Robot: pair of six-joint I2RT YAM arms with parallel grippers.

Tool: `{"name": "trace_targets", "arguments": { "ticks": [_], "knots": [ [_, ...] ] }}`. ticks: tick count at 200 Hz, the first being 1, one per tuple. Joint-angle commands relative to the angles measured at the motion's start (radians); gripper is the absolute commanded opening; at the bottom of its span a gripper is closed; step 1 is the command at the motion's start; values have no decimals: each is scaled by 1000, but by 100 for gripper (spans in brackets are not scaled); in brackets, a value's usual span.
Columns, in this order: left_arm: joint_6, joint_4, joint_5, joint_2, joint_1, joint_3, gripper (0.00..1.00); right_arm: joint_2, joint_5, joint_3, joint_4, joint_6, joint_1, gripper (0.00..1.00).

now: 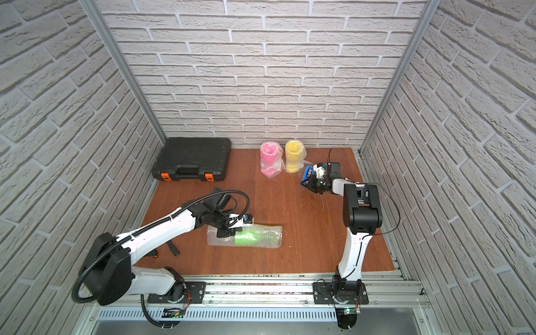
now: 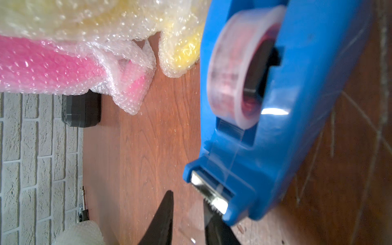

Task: Wrap wine glasses in bubble wrap
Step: Tear off the tape using the Tape Cutter.

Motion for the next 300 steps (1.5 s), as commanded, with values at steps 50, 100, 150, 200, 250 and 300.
{"name": "trace_targets", "arguments": {
  "ticks": [50, 100, 150, 200, 250, 300],
  "knots": [
    [17, -81, -36, 36, -6, -15, 7, -34, 58, -4, -70, 22, 1, 3],
    [17, -88, -38, 40, -5, -16, 6, 4, 169, 19, -276, 92, 2, 3],
    [18, -92, -41, 46, -5, -16, 6, 17, 245, 29, -340, 121, 11, 3],
    [18, -99, -44, 49, -5, -18, 6, 22, 316, 33, -407, 124, 10, 3],
    [17, -101, -43, 55, -5, -14, 5, 14, 422, 34, -452, 131, 10, 3],
    [17, -104, -44, 56, -5, -13, 5, 8, 415, 24, -427, 118, 15, 3]
  ]
}}
